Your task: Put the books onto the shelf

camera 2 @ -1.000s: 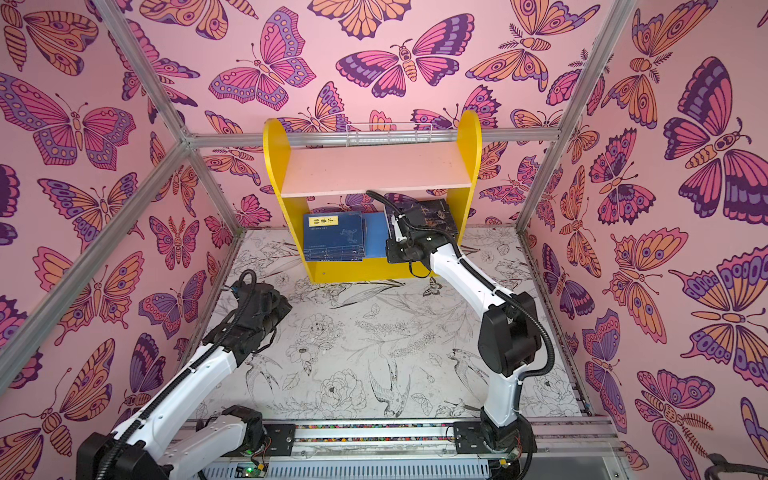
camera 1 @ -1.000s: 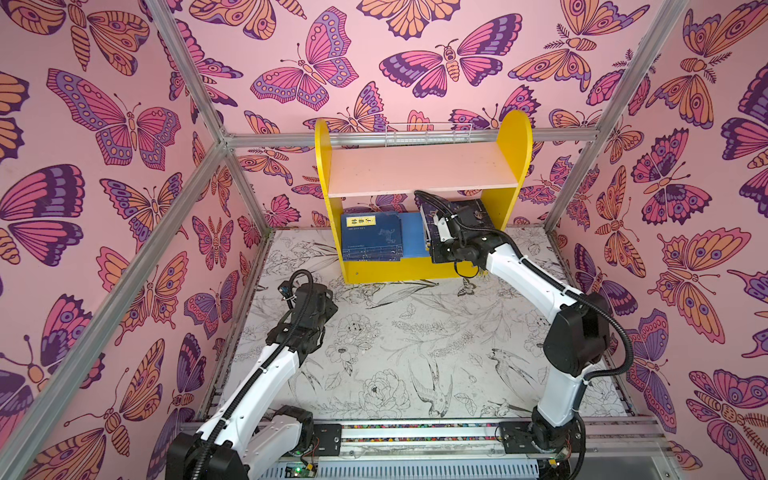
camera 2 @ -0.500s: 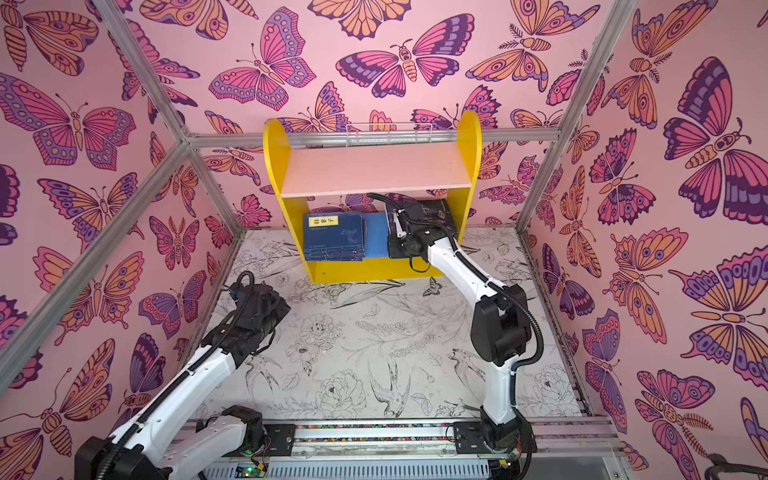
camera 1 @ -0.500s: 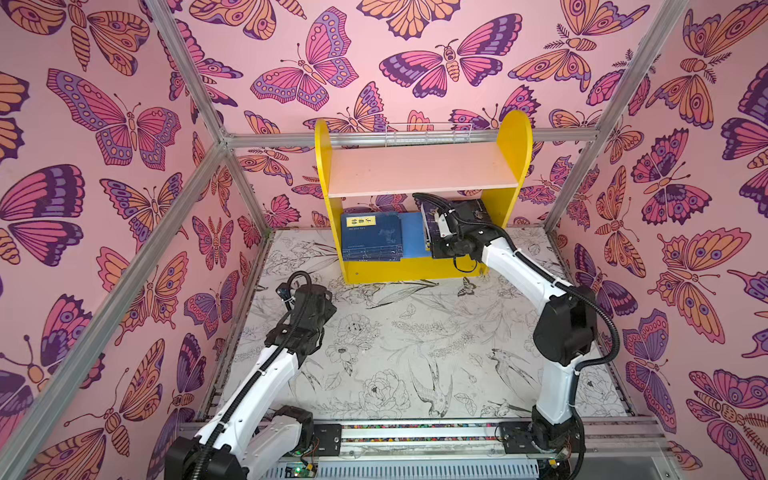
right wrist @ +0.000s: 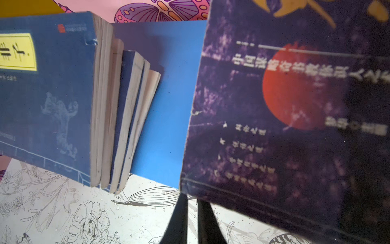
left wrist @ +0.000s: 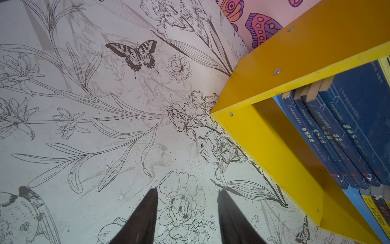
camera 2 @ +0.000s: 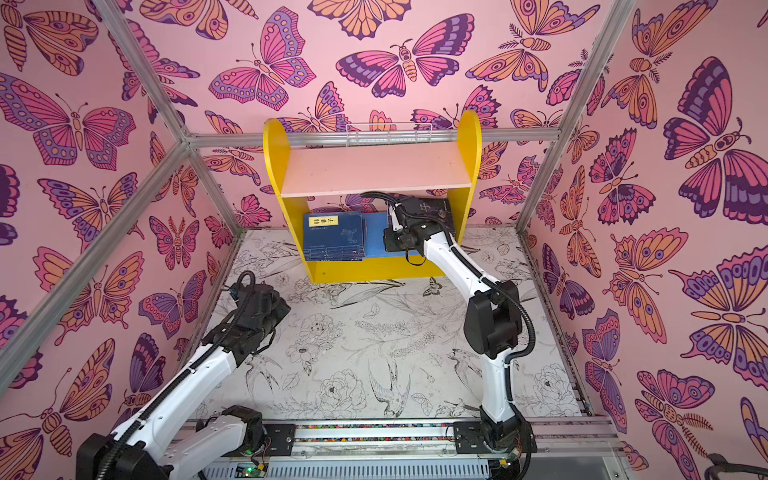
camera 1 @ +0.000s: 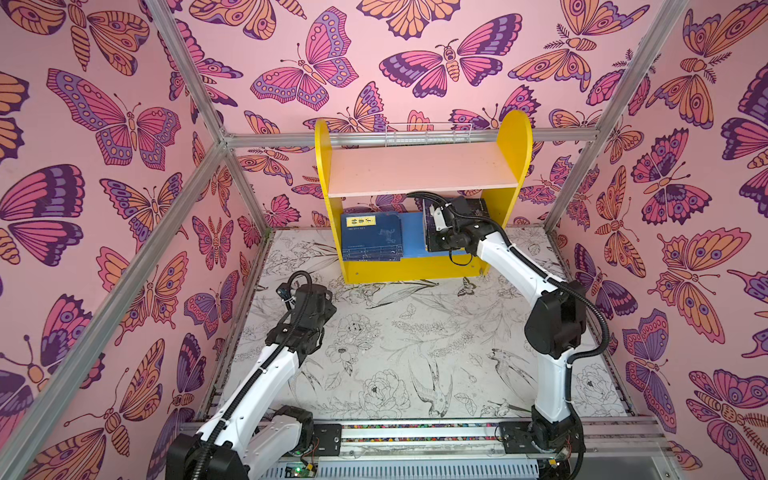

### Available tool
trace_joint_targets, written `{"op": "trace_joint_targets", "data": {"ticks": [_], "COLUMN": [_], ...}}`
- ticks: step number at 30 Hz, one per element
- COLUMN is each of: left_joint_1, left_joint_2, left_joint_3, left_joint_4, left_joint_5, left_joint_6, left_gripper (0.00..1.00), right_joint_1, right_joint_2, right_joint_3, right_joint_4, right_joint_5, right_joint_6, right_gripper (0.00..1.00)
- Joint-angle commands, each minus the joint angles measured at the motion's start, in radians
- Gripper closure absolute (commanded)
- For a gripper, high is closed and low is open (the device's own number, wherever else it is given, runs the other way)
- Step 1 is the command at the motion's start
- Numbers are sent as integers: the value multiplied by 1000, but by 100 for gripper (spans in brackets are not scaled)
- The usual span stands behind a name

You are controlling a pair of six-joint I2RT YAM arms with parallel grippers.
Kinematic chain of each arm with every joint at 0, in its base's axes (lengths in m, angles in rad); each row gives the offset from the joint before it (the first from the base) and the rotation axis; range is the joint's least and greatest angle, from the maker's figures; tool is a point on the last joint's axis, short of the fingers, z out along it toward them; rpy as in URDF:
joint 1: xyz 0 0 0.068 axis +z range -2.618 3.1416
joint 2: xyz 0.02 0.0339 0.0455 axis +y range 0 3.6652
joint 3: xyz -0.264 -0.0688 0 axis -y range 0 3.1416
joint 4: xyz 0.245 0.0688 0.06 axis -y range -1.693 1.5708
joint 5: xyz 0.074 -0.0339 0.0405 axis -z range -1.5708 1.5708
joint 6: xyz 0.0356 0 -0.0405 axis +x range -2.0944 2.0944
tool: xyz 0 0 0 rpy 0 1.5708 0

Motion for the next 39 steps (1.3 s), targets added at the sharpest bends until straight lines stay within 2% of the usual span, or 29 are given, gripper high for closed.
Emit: {"op": "trace_joint_targets", "data": {"ticks": [1,4,7,10,13,14,15,16,18,20,21,24,27,28,31,33,36,37,39], "left_joint_1": [5,12,40,89,131,138,142,144,148,149,149,151,156,156,163,164,184,199,222], "left_joint_2": [9,13,18,28,35,38,43,53,84,122,146,226,329,348,406,433,450,451,458], "left_joint_3": [-12,-5,12,35,49,47,45,42,42,37,22,-24,-34,-48,-111,-115,-164,-163,-157], "left_joint_4": [-29,-30,-38,-55,-88,-88,-87,-86,-86,-80,-33,99,197,261,537,638,833,841,840], "left_joint_5": [9,12,18,5,-92,-146,-200,-247,-354,-449,-478,-502,-501,-488,-299,-218,-218,-36,90], "left_joint_6": [16,49,126,245,343,379,412,439,489,519,573,678,661,665,808,872,872,954,969], "left_gripper": [50,48,44,40,38,36,31,25,1,1,1,1,1,1,1,1,1,1,1], "right_joint_1": [-6,-5,-6,-9,-12,-18,-28,-40,-68,-92,-107,-134,-155,-158,-195,-221,-250,-259,-271], "right_joint_2": [-12,-93,-246,-461,-685,-739,-783,-812,-838,-819,-797,-704,-611,-599,-526,-516,-555,-586,-633], "right_joint_3": [23,-69,-256,-561,-880,-964,-1038,-1102,-1229,-1259,-1255,-1261,-1243,-1230,-1251,-1196,-1205,-1213,-1245], "right_joint_4": [19,69,181,430,704,770,827,893,1015,967,911,868,907,904,1122,997,920,863,781], "right_joint_5": [-28,-35,70,291,579,687,771,803,834,888,904,930,964,951,882,856,763,742,726], "right_joint_6": [-28,-40,-22,0,-19,-19,-17,-38,-121,-120,-100,-79,-80,-100,-210,-177,-165,-149,-118], "right_gripper": [90,89,88,80,62,51,46,43,41,37,36,34,32,31,28,28,29,29,30]}}
